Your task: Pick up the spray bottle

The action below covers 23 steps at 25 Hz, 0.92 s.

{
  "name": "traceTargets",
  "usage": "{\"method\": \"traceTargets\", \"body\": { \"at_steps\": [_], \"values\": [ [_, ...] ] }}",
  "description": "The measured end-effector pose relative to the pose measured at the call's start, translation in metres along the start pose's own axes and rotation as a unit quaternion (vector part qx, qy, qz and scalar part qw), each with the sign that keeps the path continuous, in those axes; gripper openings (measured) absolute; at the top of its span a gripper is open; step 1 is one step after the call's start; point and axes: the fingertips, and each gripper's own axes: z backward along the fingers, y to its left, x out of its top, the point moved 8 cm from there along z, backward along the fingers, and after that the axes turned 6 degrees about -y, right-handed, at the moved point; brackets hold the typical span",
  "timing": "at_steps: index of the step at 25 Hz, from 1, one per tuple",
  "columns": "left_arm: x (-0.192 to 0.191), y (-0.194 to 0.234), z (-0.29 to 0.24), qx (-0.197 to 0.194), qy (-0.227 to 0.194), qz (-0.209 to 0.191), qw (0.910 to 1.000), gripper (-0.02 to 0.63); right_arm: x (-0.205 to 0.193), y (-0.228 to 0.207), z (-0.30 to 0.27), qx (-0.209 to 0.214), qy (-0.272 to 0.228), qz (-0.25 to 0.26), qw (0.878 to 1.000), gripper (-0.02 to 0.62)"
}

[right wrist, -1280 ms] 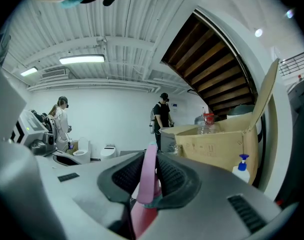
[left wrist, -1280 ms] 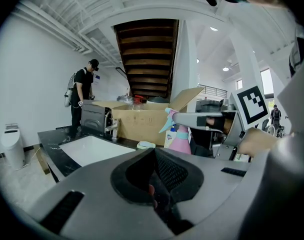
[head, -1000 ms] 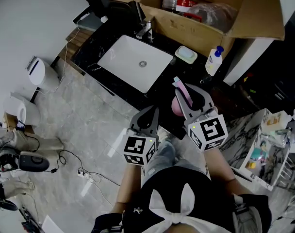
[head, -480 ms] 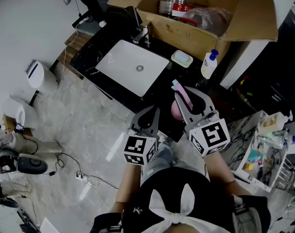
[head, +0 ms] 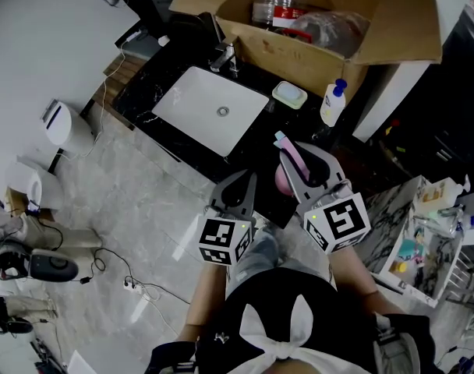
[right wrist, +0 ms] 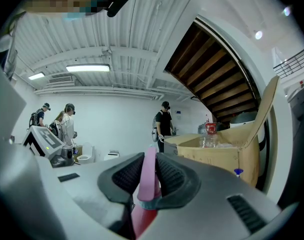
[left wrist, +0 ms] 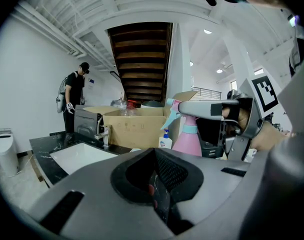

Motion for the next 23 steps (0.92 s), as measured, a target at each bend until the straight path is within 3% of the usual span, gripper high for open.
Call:
{"method": "traceTargets", "body": {
  "at_steps": [23],
  "values": [
    [0.0033,-0.0031,-0.0019,-0.010,-0.001,-0.006,0.9999,0.026,-0.0046,0.0012,-0.0016,-0.005,0.012,-0.001,1.000,0.083]
  ]
}}
